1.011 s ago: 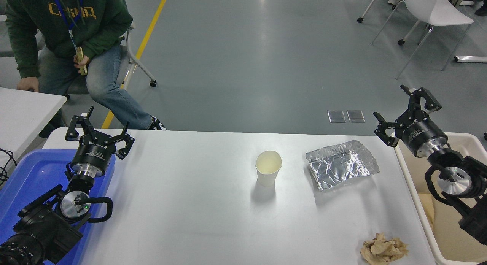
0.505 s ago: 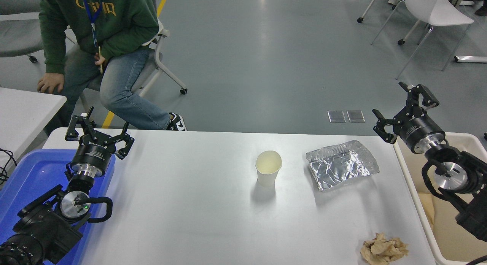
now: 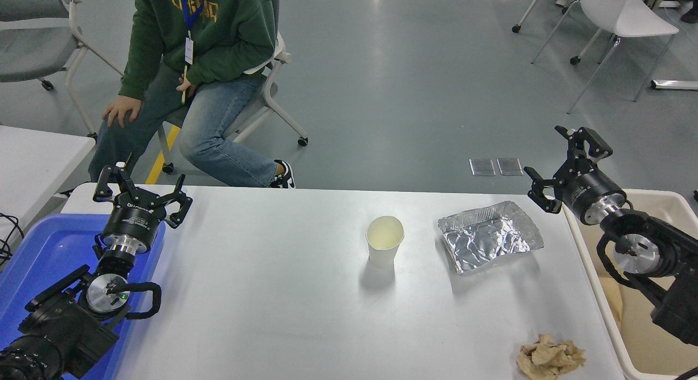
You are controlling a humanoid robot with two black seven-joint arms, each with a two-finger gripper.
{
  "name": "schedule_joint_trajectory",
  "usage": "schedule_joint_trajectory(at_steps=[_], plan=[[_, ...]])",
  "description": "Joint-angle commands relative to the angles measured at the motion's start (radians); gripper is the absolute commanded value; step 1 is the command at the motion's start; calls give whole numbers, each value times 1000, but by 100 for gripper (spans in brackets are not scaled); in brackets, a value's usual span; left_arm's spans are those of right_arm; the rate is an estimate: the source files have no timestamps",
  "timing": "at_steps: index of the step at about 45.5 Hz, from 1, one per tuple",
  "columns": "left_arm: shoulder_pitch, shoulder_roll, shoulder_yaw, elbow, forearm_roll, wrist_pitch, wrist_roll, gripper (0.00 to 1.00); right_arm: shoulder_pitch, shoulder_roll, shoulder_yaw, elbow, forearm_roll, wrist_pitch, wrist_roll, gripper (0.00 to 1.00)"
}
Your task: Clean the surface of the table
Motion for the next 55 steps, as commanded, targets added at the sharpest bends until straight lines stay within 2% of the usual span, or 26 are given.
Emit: schedule_joint_trajectory(at_steps=[1, 10, 22, 25, 31, 45, 55], plan=[[0, 0, 0, 0, 0, 0, 0, 100, 5, 0, -15, 0, -5, 2, -1, 100], [0, 0, 0, 0, 0, 0, 0, 100, 22, -9, -61, 38, -32, 9, -3, 100], [0, 0, 0, 0, 0, 0, 0, 100, 40, -124, -95, 285, -331, -49, -6, 100], [0, 0, 0, 0, 0, 0, 0, 100, 58, -152, -148, 372, -438, -81, -12, 100], [-2, 0, 0, 0, 0, 0, 0, 100, 101, -156, -270, 454, -541, -135, -36, 100], [0, 0, 0, 0, 0, 0, 0, 100, 245, -97, -503, 511, -572, -179, -214, 100], [0, 0, 0, 0, 0, -1, 0, 100, 345, 19, -633, 505, -572, -207, -273, 100]])
